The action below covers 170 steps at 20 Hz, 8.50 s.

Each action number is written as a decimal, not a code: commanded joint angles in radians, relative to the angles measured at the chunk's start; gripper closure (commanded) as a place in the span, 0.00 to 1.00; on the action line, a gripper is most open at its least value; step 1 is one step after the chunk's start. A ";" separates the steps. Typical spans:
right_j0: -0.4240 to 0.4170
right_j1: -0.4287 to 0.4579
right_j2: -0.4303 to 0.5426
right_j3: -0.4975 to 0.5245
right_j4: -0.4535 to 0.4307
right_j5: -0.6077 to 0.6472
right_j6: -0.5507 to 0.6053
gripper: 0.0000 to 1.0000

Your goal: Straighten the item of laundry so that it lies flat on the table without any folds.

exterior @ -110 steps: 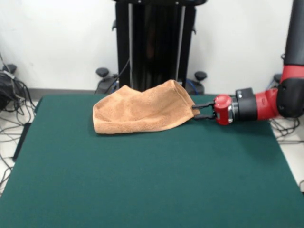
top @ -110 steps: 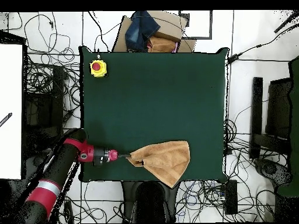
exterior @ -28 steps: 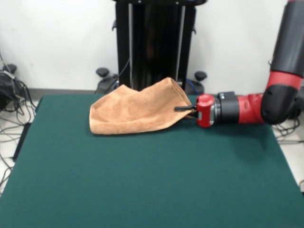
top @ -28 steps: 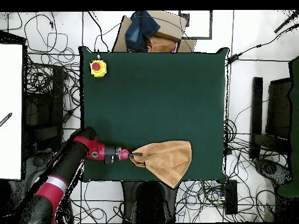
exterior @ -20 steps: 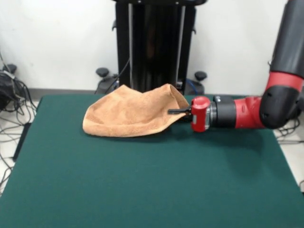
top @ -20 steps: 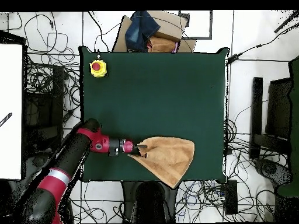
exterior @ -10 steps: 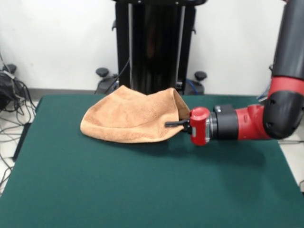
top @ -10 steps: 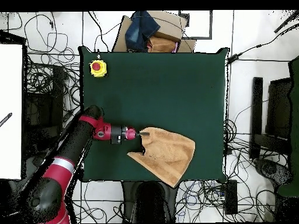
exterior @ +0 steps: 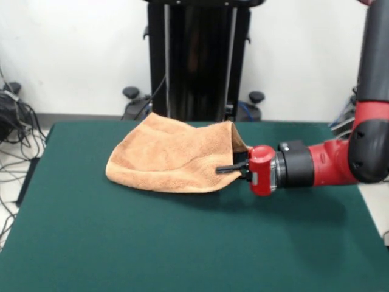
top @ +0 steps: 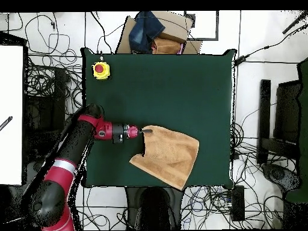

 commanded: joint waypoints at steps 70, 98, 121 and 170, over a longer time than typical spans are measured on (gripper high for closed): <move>-0.198 0.011 -0.135 -0.521 0.237 0.388 0.391 0.00; -0.076 -0.335 0.073 0.136 -0.187 -0.078 0.034 0.00; -0.255 -0.812 0.603 0.568 -0.253 -0.583 -0.512 0.00; -0.665 -0.914 1.156 0.738 -0.459 -0.792 -0.693 0.00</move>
